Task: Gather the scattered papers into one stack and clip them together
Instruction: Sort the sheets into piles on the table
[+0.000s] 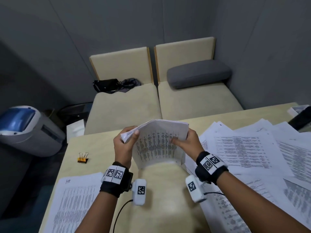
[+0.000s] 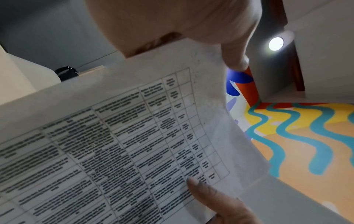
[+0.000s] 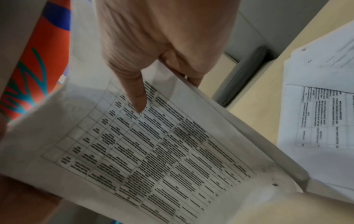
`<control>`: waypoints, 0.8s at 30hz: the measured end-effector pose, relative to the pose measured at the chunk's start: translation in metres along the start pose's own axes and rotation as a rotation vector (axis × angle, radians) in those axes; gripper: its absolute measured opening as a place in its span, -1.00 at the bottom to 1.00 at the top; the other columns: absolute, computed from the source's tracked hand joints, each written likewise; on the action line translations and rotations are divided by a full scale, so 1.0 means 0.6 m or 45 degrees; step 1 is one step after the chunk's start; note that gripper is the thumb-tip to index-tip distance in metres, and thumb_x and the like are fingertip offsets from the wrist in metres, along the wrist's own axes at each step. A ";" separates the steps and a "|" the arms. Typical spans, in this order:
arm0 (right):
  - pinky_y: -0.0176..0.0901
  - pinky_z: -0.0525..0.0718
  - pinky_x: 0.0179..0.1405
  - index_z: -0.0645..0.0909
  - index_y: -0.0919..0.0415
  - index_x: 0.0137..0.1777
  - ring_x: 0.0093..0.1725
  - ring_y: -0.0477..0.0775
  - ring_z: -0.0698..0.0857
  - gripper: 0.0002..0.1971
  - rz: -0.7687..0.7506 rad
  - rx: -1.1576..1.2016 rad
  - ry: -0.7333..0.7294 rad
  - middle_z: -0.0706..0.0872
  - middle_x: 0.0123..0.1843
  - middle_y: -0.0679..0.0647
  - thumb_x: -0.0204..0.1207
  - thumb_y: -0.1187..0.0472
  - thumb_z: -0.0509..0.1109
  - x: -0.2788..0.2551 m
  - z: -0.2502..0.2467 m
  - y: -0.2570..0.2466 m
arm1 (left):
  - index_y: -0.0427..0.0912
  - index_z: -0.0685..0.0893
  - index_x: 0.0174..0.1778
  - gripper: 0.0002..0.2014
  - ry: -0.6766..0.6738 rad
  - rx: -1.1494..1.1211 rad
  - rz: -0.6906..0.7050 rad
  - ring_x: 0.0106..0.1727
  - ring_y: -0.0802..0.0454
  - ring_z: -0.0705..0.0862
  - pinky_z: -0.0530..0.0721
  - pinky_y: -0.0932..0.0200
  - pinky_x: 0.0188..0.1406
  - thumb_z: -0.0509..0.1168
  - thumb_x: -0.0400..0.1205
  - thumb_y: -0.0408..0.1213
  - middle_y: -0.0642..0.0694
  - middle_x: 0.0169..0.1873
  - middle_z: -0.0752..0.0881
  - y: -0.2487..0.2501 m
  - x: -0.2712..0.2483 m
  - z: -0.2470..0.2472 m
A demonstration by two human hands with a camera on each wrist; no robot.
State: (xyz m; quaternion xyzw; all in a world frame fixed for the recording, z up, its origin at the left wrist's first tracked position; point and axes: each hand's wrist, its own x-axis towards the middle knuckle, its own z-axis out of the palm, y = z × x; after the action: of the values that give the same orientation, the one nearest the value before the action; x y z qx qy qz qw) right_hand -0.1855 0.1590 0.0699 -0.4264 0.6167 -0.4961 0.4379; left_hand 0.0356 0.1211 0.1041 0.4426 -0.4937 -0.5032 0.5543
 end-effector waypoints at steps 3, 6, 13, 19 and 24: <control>0.07 0.80 0.02 0.72 0.26 0.00 -0.01 0.16 0.81 -0.74 0.090 -0.133 -0.034 0.83 -0.03 0.17 0.32 0.34 0.61 0.007 0.012 0.021 | -0.03 0.83 -0.25 -0.63 0.090 -0.018 0.001 -0.22 0.08 0.72 0.70 0.16 -0.16 0.54 0.27 0.20 0.07 -0.30 0.78 -0.005 0.001 0.008; -0.03 0.78 -0.01 0.74 0.33 -0.03 -0.05 0.18 0.79 -0.80 0.164 -0.249 -0.034 0.82 -0.04 0.22 0.38 0.28 0.59 0.009 0.022 0.038 | -0.05 0.81 -0.25 -0.68 0.190 -0.021 -0.065 -0.21 0.04 0.71 0.68 0.01 -0.05 0.52 0.30 0.12 0.01 -0.31 0.77 -0.016 0.001 0.013; -0.01 0.72 -0.09 0.73 0.32 -0.08 -0.13 0.17 0.74 -0.76 0.178 -0.346 -0.030 0.81 -0.09 0.23 0.39 0.15 0.59 0.011 0.030 0.046 | -0.25 0.73 -0.34 -0.81 0.441 0.238 0.168 -0.37 0.28 0.62 0.59 0.36 -0.24 0.48 0.51 -0.21 0.05 -0.45 0.69 0.010 0.021 0.034; 0.09 0.75 0.05 0.76 0.28 -0.07 -0.01 0.21 0.80 -0.74 0.188 -0.310 -0.032 0.83 -0.07 0.18 0.40 0.08 0.59 0.009 0.033 0.052 | -0.27 0.69 -0.41 -0.82 0.438 0.271 0.135 -0.32 0.17 0.57 0.53 0.21 -0.17 0.39 0.51 -0.34 0.01 -0.46 0.65 0.006 0.050 0.020; -0.46 0.57 -0.41 0.71 0.23 -0.15 -0.22 0.06 0.72 -0.87 0.142 -0.331 -0.011 0.74 -0.25 0.01 0.49 0.16 0.52 -0.002 0.036 0.029 | -0.23 0.67 0.01 -0.67 0.182 0.105 0.091 -0.13 0.14 0.71 0.68 0.32 -0.13 0.44 0.50 -0.06 -0.06 -0.15 0.77 0.000 0.052 -0.014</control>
State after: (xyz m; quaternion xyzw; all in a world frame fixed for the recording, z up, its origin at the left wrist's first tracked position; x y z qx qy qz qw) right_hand -0.1661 0.1574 0.0501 -0.4468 0.6965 -0.3851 0.4085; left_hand 0.0444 0.0899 0.1064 0.4818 -0.4888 -0.4294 0.5870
